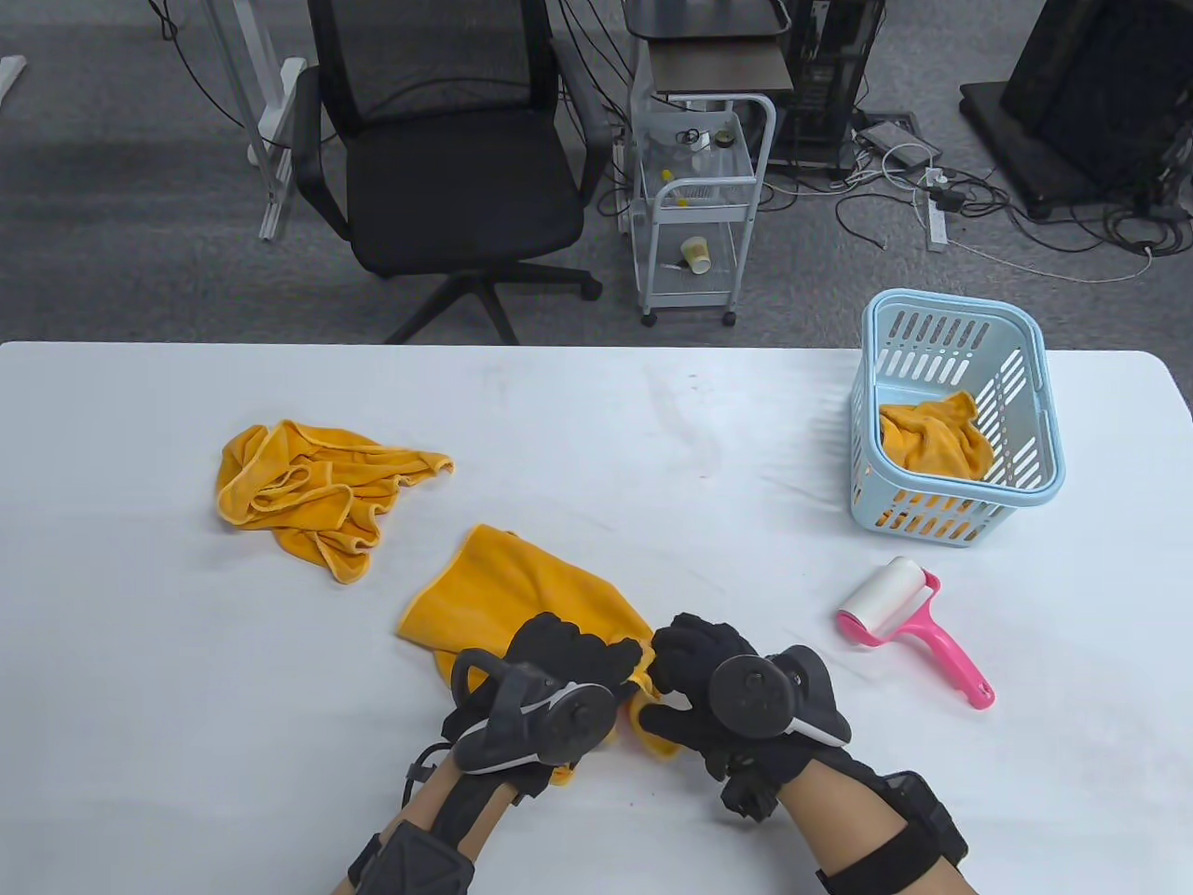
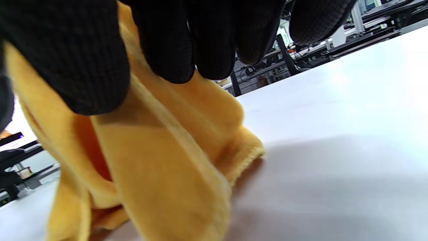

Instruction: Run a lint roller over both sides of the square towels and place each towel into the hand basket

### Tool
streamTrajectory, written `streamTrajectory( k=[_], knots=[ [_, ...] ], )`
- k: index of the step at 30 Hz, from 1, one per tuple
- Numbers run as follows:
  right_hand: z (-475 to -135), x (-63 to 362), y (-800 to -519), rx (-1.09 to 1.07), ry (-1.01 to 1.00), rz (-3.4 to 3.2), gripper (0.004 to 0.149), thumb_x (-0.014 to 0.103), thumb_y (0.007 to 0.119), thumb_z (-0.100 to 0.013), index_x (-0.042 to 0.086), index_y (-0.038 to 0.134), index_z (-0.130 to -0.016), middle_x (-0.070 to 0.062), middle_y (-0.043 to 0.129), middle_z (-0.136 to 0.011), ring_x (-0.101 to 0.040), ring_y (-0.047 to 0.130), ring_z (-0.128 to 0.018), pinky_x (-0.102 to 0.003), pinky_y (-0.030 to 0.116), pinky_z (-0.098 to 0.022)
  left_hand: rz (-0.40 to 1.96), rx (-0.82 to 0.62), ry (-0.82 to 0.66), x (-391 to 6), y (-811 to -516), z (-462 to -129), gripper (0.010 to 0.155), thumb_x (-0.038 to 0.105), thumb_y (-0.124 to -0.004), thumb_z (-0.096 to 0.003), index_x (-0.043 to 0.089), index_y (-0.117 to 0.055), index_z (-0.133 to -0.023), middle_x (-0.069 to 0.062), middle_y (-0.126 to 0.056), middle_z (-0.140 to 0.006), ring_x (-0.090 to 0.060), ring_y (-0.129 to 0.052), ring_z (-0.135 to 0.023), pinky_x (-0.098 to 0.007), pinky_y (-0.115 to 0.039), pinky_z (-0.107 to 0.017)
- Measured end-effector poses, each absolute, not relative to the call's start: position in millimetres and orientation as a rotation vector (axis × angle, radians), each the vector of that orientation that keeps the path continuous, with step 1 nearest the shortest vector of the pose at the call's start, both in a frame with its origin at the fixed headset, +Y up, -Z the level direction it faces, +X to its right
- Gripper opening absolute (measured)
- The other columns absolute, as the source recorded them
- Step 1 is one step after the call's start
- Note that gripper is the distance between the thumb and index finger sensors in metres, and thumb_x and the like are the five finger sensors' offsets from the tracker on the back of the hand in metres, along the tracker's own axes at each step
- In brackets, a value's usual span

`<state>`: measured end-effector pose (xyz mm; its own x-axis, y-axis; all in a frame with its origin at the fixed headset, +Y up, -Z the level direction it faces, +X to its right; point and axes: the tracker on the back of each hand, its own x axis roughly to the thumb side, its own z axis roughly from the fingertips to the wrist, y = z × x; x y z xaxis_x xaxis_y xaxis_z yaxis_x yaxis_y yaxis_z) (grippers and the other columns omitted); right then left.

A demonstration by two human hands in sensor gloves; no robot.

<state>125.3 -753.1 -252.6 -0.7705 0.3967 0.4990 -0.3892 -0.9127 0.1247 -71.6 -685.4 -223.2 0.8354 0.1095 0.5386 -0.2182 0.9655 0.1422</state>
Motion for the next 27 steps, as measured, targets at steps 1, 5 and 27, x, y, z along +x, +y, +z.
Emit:
streamTrajectory(
  k=[1, 5, 27],
  knots=[
    [-254, 125, -755, 0.736, 0.031, 2.621, 0.061, 0.054, 0.094, -0.041, 0.016, 0.081, -0.087, -0.013, 0.073, -0.102, -0.046, 0.066, -0.099, -0.068, 0.061, -0.066, 0.183, 0.205, -0.556, -72, -685, -223, 0.036, 0.049, -0.080, -0.0482, 0.036, -0.086, -0.082, 0.009, -0.100, -0.051, -0.020, -0.104, -0.050, -0.058, -0.077, -0.065],
    [-257, 124, -764, 0.740, 0.133, 2.609, 0.052, 0.050, 0.093, -0.044, 0.016, 0.087, -0.084, -0.014, 0.075, -0.101, -0.046, 0.067, -0.099, -0.068, 0.061, -0.066, 0.196, 0.231, -0.541, -75, -681, -223, 0.037, 0.049, -0.080, -0.0484, 0.036, -0.086, -0.082, 0.009, -0.100, -0.051, -0.020, -0.104, -0.051, -0.057, -0.077, -0.065],
    [-247, 226, -594, 0.544, -0.502, 2.758, 0.039, 0.040, 0.091, -0.050, 0.009, 0.092, -0.073, -0.012, 0.083, -0.096, -0.046, 0.072, -0.096, -0.070, 0.061, -0.065, -0.313, 0.374, -0.216, -136, -631, -233, 0.042, 0.041, -0.089, -0.0467, 0.040, -0.081, -0.088, 0.009, -0.099, -0.080, -0.023, -0.102, -0.071, -0.060, -0.071, -0.070]
  ],
)
